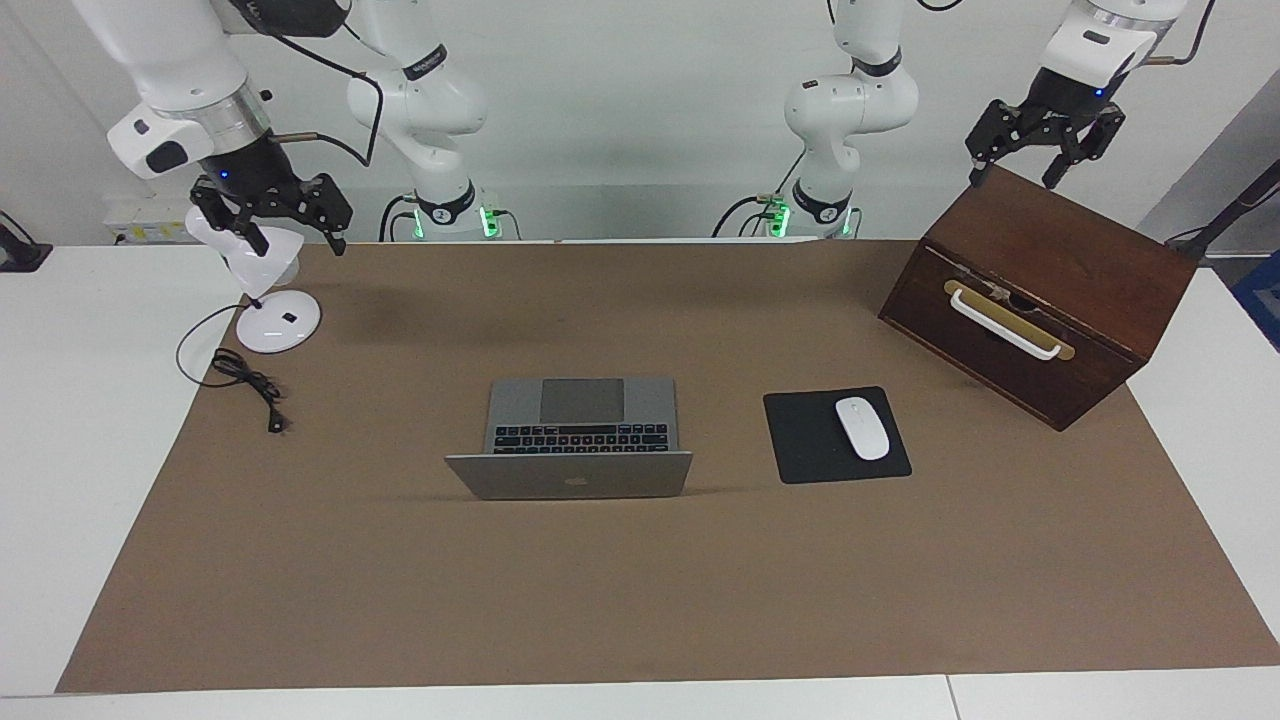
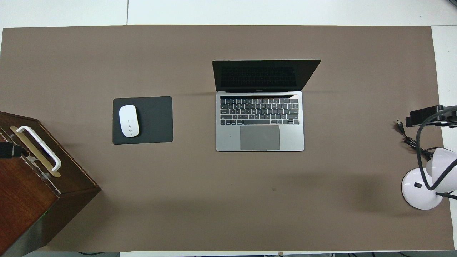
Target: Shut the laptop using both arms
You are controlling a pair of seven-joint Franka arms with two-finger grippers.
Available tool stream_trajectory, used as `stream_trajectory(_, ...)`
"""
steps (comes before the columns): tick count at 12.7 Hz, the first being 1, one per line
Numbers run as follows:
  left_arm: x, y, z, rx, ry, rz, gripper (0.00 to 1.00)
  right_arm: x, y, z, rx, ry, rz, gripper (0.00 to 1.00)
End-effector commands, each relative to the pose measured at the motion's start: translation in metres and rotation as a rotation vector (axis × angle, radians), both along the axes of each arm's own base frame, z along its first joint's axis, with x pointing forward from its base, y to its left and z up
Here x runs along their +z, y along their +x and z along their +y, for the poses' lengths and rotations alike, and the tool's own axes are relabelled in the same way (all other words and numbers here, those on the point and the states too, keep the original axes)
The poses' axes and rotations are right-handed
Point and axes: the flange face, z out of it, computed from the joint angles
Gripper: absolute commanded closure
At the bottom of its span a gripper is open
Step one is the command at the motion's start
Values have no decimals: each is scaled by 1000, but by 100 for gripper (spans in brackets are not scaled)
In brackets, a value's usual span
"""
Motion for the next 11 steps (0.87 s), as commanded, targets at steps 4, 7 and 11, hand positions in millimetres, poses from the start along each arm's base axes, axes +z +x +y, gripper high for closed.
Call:
stream_trajectory(4,-17,-19,-1,6,21,-37,0,1,2,-10,6,-13,15,0)
stream_trajectory(7,-17,-19,-2,5,21,-37,0,2,4,-11,3,-10,3,0)
stream_trajectory(11,-17,-20,-1,5,22,-37,0,3,11,-25,-28,-1,-47,0)
